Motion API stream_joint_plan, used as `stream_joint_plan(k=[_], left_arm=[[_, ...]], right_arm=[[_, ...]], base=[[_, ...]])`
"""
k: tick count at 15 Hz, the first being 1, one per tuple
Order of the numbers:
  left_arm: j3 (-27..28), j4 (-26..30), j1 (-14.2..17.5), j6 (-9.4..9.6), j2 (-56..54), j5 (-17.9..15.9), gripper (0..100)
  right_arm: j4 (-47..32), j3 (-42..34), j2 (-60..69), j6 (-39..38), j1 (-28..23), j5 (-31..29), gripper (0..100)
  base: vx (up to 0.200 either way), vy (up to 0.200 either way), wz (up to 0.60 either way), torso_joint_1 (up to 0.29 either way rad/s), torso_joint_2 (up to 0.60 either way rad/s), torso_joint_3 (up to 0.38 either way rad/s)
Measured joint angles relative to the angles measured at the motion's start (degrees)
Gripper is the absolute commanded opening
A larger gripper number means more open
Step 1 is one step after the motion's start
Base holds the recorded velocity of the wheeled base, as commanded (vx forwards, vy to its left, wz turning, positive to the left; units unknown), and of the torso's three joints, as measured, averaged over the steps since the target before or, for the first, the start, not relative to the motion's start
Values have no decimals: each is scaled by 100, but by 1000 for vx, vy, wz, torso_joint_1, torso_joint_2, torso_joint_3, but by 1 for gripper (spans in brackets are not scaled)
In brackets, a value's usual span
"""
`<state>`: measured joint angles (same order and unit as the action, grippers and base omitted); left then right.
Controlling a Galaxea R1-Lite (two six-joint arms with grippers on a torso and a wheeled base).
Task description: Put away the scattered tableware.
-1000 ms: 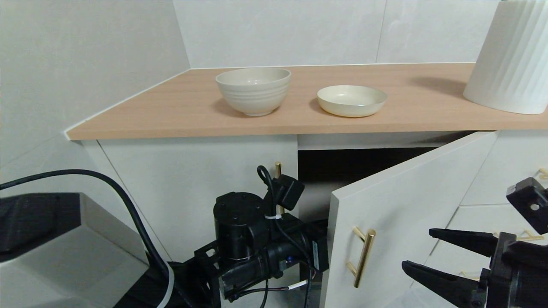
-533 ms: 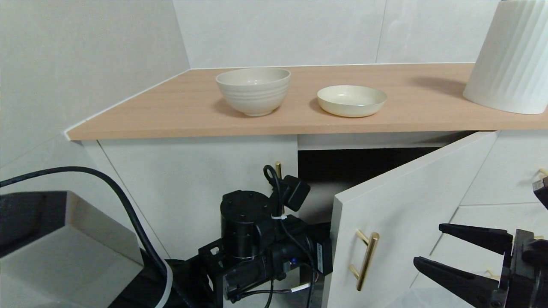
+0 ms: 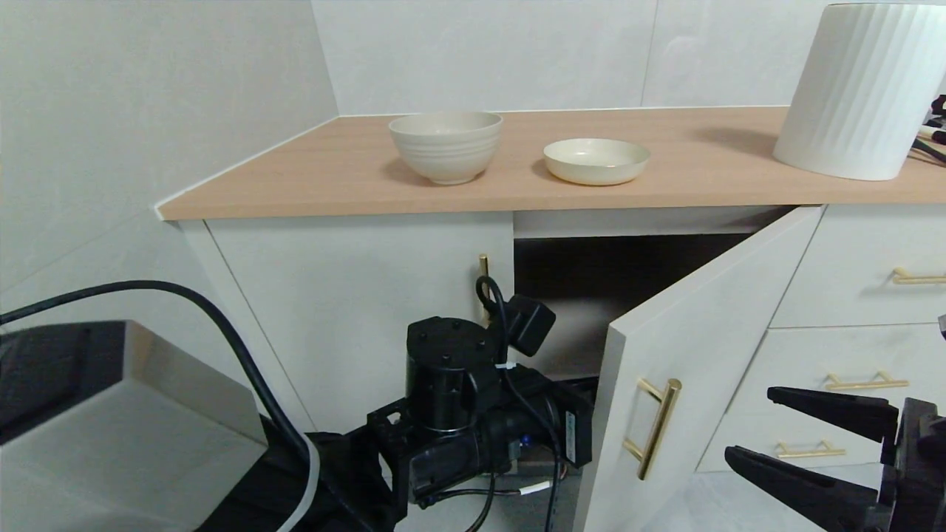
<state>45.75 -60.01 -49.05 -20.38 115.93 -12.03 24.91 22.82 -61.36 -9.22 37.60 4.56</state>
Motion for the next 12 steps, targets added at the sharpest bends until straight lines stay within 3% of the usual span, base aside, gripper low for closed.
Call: stream_joint_plan(k=[4,7,12], left_arm=[[133,134,-41,0,101,2,0],[276,363,-50,-6,118,7,0],[653,651,-89,-4,168,-20,0]], right_arm=[[-60,13,88,2,0,-2,100],[-72,33,140,2,0,-7,100],[-68,46,216,7,0,-18,100]], base=[[0,0,0,0,0,0],[-200,0,0,6,1,2],[0,0,0,0,0,0]])
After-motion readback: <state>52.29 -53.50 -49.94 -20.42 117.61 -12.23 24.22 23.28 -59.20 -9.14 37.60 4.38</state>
